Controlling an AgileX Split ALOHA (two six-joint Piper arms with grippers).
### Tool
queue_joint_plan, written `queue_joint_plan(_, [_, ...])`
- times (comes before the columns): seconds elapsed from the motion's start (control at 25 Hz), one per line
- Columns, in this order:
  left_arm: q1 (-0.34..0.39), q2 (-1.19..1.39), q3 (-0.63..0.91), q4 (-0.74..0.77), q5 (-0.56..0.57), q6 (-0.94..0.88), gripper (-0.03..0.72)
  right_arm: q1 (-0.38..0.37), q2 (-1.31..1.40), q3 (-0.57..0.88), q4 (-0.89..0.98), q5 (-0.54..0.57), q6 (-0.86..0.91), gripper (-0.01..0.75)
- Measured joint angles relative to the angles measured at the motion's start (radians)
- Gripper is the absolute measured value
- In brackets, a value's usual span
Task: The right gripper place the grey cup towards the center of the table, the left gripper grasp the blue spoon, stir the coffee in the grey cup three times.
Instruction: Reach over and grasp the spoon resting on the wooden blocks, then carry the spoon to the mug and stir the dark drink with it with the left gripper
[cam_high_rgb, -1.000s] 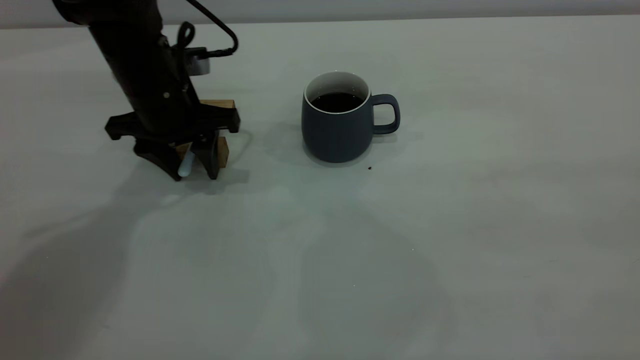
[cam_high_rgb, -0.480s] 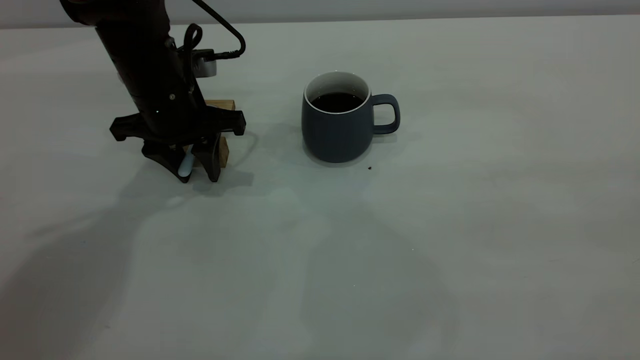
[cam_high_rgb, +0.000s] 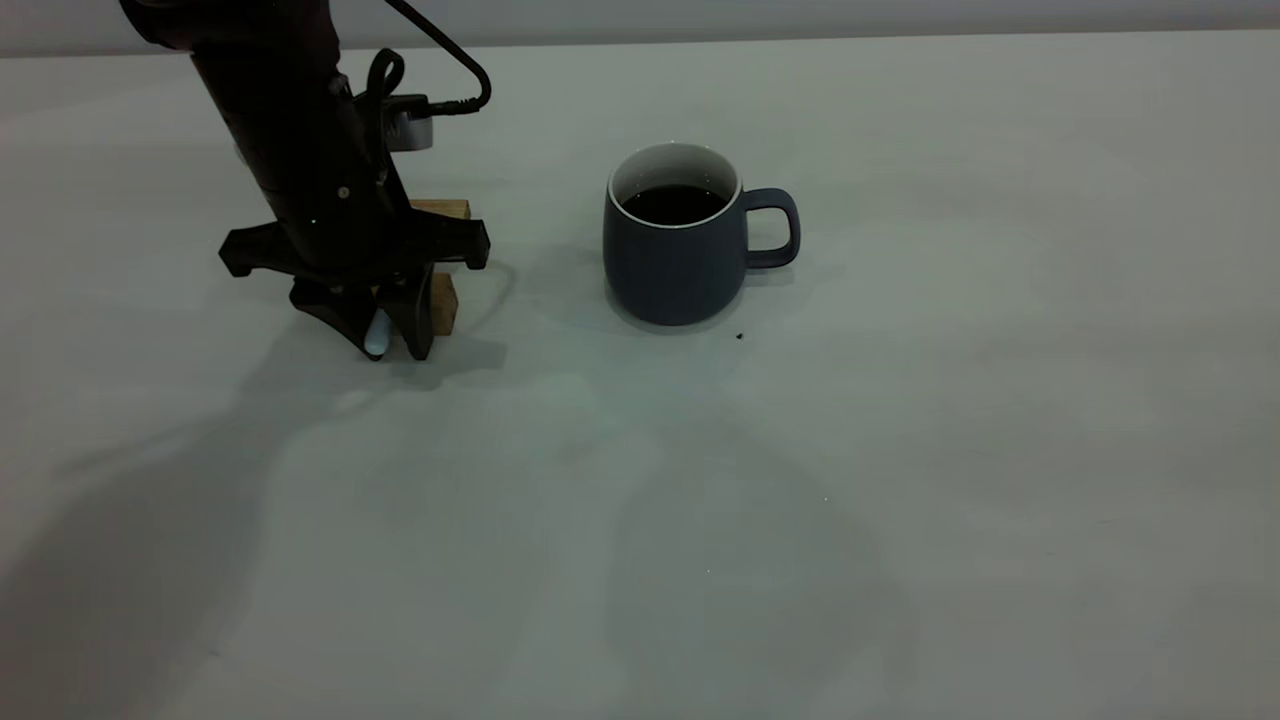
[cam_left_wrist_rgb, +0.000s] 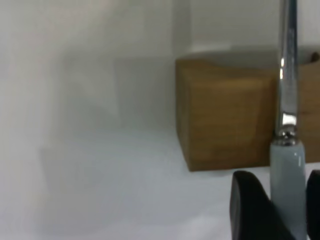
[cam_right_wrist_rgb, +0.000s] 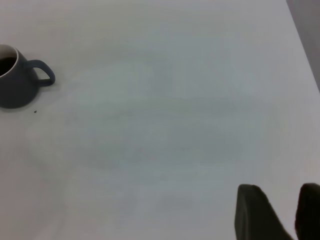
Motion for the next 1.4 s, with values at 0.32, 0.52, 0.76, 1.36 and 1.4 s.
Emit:
queue_joint_plan(0.32, [0.000, 0.000, 0.000, 0.086, 0.020, -0.087, 0.142, 0.000, 0.000, 0.000, 0.000, 0.000, 0.000, 0.239])
queue_joint_plan(0.52, [-0.002, -0.061, 0.000, 0.086, 0.062, -0.090, 0.142, 0.000, 0.000, 0.000, 0.000, 0.000, 0.000, 0.239])
queue_joint_plan(0.76, [-0.010, -0.243, 0.000, 0.083, 0.258, -0.091, 0.142, 0.000, 0.000, 0.000, 0.000, 0.000, 0.000, 0.239])
queue_joint_plan(1.36, [-0.010, -0.403, 0.001, -0.881, 0.422, 0.189, 0.142, 0.000, 0.000, 0.000, 0.000, 0.000, 0.000, 0.239])
queue_joint_plan(1.4, [-0.010, -0.403, 0.001, -0.952, 0.427, 0.184, 0.142, 0.000, 0.000, 0.000, 0.000, 0.000, 0.000, 0.239])
